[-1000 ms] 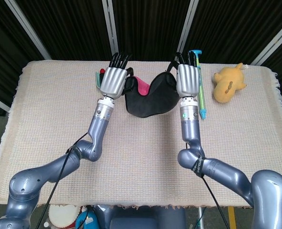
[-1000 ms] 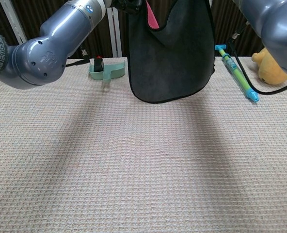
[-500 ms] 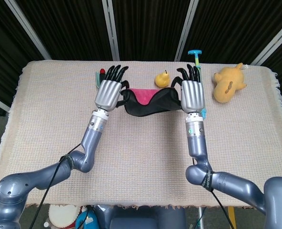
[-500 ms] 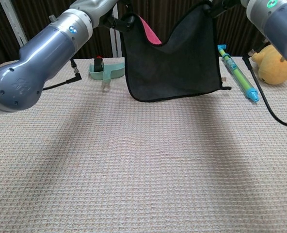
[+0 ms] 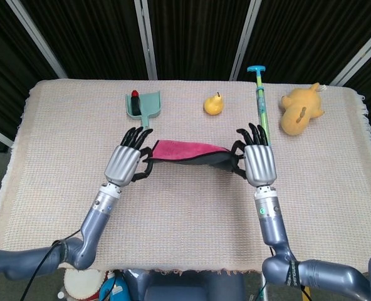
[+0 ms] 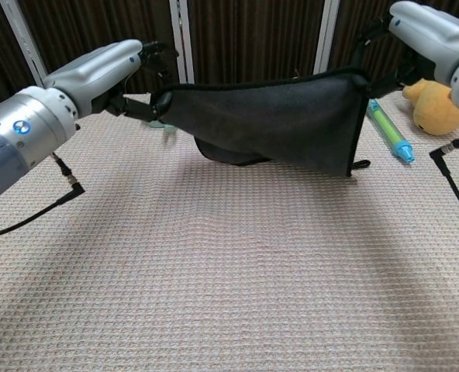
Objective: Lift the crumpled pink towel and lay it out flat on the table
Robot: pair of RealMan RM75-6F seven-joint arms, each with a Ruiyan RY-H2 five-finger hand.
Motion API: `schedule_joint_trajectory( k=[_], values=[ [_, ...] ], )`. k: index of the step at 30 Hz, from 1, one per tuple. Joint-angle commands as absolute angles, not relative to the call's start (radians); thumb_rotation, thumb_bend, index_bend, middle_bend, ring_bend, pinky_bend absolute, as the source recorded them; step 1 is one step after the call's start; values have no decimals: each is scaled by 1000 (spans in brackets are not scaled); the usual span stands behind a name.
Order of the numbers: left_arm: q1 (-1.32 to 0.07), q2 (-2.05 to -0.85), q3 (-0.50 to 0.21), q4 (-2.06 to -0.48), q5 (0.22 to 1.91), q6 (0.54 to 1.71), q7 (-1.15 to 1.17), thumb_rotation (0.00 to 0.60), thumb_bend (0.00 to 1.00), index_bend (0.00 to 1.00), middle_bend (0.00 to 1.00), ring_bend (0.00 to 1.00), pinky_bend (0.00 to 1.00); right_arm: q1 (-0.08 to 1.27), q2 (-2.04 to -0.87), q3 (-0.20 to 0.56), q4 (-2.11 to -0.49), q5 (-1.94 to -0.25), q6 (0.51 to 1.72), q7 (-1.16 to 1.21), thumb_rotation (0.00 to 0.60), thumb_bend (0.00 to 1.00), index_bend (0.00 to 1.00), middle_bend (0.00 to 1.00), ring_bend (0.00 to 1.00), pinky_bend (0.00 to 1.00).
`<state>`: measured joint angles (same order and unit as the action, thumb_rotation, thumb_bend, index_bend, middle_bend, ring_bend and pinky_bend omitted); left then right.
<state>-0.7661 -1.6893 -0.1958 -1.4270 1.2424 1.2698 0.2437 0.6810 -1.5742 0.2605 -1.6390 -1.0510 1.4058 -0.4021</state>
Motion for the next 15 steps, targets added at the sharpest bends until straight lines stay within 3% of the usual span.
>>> schedule_joint_trajectory(
  k=[1,15],
  values=[
    [-732,-1672,-161,-1463,1264,1293,248,600,526,552,74,0,0,648,-1583,218,-1657,-1075,1418,-396,600,600,632,238,62,17],
    [-659,-1659,-98,-1569,1329,1325,293,600,526,552,75,0,0,556,-1632,121,-1685,-1188,1455,-372,600,600,632,238,62,18]
  ],
)
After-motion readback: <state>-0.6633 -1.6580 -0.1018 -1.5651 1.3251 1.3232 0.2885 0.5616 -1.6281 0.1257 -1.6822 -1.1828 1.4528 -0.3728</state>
